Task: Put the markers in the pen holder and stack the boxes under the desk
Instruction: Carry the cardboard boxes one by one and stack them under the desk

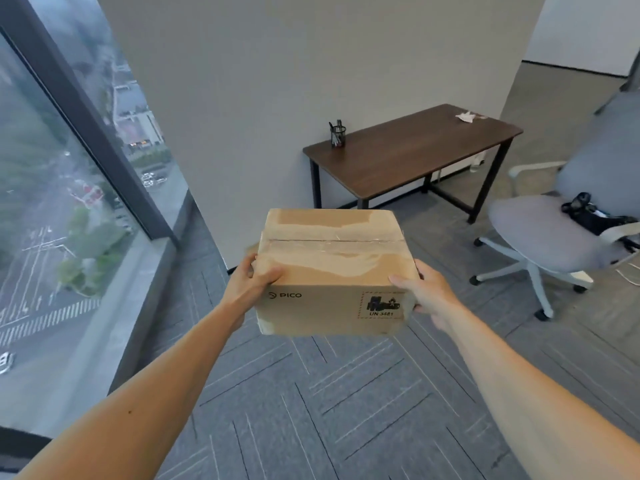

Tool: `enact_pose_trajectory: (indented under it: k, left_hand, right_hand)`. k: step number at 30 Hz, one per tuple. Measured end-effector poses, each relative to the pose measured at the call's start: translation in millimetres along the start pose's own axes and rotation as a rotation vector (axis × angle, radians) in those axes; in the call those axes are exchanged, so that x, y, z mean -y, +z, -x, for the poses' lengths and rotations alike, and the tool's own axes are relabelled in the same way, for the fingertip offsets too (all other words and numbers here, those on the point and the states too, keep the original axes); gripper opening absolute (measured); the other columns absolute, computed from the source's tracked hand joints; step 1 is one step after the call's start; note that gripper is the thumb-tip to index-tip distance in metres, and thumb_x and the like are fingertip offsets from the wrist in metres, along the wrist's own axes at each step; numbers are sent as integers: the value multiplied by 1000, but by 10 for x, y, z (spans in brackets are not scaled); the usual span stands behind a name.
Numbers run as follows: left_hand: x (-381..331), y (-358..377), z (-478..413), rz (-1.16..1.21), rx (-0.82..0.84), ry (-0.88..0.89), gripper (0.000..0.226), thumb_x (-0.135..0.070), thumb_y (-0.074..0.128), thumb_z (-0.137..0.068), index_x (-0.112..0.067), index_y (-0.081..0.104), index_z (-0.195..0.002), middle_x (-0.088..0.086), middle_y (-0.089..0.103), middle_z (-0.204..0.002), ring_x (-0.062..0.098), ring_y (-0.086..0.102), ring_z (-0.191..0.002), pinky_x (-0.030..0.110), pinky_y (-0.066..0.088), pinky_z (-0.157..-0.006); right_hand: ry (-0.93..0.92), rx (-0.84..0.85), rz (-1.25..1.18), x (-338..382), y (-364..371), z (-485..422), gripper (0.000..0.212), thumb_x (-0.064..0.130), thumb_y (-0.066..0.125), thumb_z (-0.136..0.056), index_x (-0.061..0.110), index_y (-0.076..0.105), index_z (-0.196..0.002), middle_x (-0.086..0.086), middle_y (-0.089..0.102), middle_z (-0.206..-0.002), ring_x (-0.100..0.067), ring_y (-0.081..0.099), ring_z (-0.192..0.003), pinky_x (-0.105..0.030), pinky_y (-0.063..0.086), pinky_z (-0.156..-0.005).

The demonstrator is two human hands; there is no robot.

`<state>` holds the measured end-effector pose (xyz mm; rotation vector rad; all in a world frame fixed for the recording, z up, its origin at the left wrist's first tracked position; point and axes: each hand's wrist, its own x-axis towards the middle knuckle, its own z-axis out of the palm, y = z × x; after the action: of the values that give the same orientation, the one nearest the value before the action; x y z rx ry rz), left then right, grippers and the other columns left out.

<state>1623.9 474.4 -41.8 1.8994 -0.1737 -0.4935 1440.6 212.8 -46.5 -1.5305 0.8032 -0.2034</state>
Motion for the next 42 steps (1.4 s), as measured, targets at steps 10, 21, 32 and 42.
enact_pose_trajectory:
  k: [10,21,32,42]
  left_hand:
    - [13,-589,-1690,45,-205,-198,80,-50,77,-72,-34,40,-141,5,59,-126,26,63,-106,53,52,-95]
    - [91,-709,-4385,132,-170,-344,76,-34,82,-76,-28,39,-138,6,63,-117,27,67,-99,53,54,-92]
    - [84,-513,-6428,189,-164,-507,116,-28,87,-56,-35,23,-152,9,63,-124,29,67,-105,55,53,-94]
    - [1042,-286,-7719,287,-198,-667,107,-4,86,-61,-31,29,-147,17,54,-127,39,61,-111,59,51,-96]
  right_hand:
    - [2,257,135,690,1034,-2296,31,31,76,-83,34,60,-110,3,69,-112,-21,63,-105,-51,52,-93]
    - [138,262,158,1122,1937,-4857,41,25,74,-85,26,56,-122,3,66,-115,-17,60,-102,-35,44,-67]
    - [277,348,227,1241,2452,-7326,67,18,78,-79,28,43,-135,1,59,-123,-24,60,-107,-45,52,-84]
    - [365,391,323,550,3126,-8877,48,19,75,-85,22,42,-121,0,59,-115,-23,61,-105,-46,54,-91]
